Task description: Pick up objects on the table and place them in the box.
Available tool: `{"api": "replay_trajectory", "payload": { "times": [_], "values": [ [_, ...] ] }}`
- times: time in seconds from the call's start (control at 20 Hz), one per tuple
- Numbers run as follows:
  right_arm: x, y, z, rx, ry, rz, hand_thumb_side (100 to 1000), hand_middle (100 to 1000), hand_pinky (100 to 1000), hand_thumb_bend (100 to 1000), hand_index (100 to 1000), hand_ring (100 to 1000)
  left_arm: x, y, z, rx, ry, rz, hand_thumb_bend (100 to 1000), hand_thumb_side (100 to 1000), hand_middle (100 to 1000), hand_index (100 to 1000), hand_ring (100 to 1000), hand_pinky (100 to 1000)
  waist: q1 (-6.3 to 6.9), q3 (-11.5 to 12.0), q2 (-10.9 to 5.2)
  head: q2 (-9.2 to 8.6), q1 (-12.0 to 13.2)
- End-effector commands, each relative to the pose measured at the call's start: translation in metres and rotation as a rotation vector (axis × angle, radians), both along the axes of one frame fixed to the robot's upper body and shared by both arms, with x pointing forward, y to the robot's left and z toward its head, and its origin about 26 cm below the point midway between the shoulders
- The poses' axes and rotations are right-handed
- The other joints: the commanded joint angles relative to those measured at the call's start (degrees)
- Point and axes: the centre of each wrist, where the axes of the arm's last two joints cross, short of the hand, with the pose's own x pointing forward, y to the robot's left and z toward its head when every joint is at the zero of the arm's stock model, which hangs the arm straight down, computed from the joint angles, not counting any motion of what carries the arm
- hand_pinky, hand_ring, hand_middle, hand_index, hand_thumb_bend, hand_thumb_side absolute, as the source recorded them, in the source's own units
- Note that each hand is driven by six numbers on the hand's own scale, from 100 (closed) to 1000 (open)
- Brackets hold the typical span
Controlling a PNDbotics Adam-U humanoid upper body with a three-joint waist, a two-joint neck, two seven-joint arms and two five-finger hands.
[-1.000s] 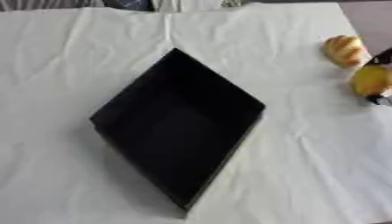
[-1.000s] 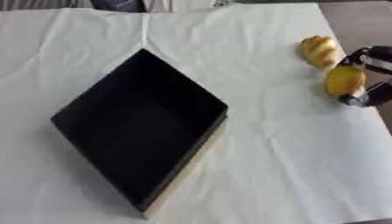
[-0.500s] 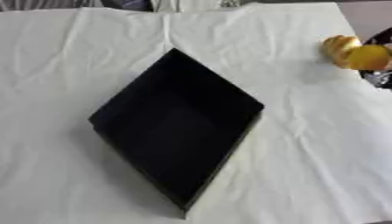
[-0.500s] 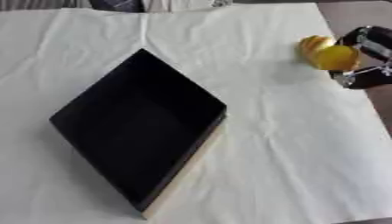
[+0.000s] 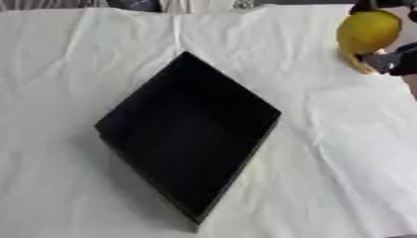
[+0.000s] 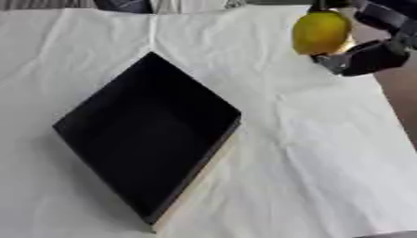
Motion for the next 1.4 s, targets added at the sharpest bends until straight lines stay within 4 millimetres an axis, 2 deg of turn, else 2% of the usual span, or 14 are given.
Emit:
{"api": "replay_trajectory", "payload": {
  "times": [0.05,0.35,0.6,0.7,0.95,1.0,1.05,1.4],
  "values": [
    [-0.005,0.028,0.014,-0.061,-0.029,0.154,100,458,786,114,636,731,-0.002,-0.001,0.009,0.025,-0.022,-0.013,412,505,754,875,779,827,-0.06,0.2,-1.81,0.29,-0.8],
    [-0.002,0.090,0.031,-0.062,-0.020,0.382,100,462,784,116,639,729,-0.002,0.000,0.011,0.017,-0.031,-0.006,422,495,755,875,780,827,-0.24,0.5,-2.96,0.27,-1.5],
    [-0.001,0.133,0.027,-0.113,-0.024,0.473,100,475,774,186,642,722,-0.003,0.003,0.012,-0.008,-0.043,0.016,423,495,755,874,779,827,-0.31,0.7,-3.21,0.91,-2.1],
    [0.000,0.147,0.020,-0.148,-0.029,0.488,100,481,776,180,647,725,-0.004,0.005,0.011,-0.019,-0.044,0.024,422,495,754,874,779,827,-0.43,0.7,-3.16,1.17,-2.1],
    [0.009,0.164,-0.001,-0.190,-0.002,0.442,100,488,774,191,653,729,-0.004,0.006,0.009,-0.025,-0.040,0.030,419,497,754,874,779,827,-0.72,0.9,-2.96,1.01,-1.4],
    [0.014,0.166,-0.005,-0.199,0.006,0.427,100,488,774,260,655,730,-0.005,0.006,0.009,-0.025,-0.038,0.030,418,499,754,874,778,827,-0.79,0.9,-2.91,1.05,-1.4],
    [0.018,0.167,-0.010,-0.207,0.013,0.413,100,489,775,187,655,732,-0.005,0.006,0.008,-0.025,-0.035,0.031,417,500,754,874,778,827,-0.83,1.0,-2.87,1.08,-1.4],
    [0.052,0.168,-0.045,-0.260,0.081,0.316,101,496,775,206,664,738,-0.005,0.006,0.004,-0.033,-0.020,0.029,410,506,754,875,778,826,-0.99,1.3,-2.46,1.01,-0.9]
  ]
}}
